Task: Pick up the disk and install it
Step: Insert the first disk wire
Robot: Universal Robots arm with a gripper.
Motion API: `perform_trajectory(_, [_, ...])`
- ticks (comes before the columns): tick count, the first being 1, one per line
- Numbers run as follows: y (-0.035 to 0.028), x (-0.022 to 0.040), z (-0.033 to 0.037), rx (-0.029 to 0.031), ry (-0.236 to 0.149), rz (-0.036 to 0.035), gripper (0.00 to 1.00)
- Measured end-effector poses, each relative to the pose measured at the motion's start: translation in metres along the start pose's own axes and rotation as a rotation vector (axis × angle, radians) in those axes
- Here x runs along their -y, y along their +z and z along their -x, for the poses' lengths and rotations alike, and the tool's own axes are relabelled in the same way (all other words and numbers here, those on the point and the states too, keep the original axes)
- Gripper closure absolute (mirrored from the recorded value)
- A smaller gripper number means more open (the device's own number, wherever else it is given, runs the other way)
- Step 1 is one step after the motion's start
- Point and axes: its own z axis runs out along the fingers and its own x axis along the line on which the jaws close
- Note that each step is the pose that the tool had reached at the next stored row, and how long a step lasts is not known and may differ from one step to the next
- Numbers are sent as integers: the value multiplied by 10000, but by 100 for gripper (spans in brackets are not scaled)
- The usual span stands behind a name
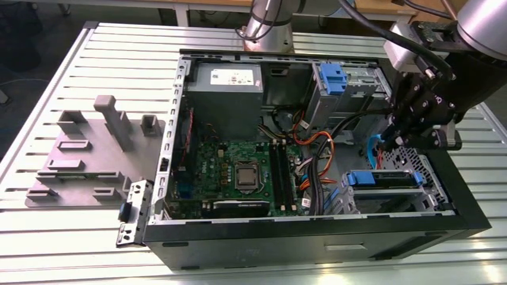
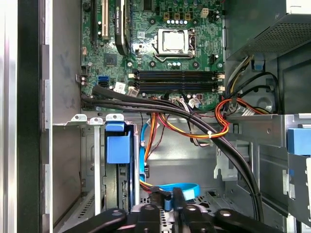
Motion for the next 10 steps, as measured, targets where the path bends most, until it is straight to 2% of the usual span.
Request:
perform_trajectory(2, [0, 0, 0, 0, 0, 0, 85])
perform_trajectory(4, [0, 0, 0, -1, 0, 0, 85])
perform_trajectory(5, [0, 0, 0, -2, 0, 0, 89])
perform_trajectory(10, [0, 0, 0, -4, 0, 0, 89])
